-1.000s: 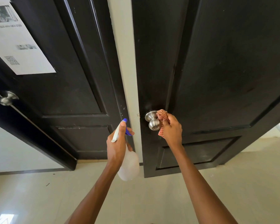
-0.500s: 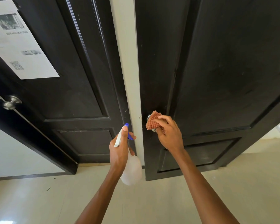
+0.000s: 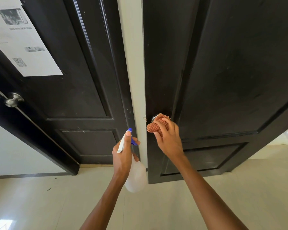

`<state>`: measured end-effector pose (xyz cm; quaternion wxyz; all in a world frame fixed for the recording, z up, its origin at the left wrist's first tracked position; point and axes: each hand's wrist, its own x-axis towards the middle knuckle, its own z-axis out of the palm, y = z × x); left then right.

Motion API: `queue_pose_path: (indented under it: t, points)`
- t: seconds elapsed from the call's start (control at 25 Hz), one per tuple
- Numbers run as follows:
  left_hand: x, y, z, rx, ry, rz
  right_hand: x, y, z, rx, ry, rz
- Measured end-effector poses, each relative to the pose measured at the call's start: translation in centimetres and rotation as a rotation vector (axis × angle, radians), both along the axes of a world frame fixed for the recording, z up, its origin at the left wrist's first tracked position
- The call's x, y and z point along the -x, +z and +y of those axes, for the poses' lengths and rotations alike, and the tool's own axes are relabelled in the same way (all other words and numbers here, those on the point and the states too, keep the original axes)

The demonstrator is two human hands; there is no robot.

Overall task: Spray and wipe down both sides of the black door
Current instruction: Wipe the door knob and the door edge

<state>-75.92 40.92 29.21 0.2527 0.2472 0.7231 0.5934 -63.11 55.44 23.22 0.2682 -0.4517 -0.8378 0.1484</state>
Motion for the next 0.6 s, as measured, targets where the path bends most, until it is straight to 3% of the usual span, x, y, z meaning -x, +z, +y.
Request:
queue_pose_path:
  t: [0.24,0.6]
  points:
    - [-1.4,-0.2,0.2,0.043,-0.010,-0.016,2.3,-1.1,-0.2,-0.108,-0.152,-0.050]
    - [-3.9,1.1,-1.8,0.018,0.037,0.010,1.4,0.1,-0.6,-0.066,-0.099,-0.110]
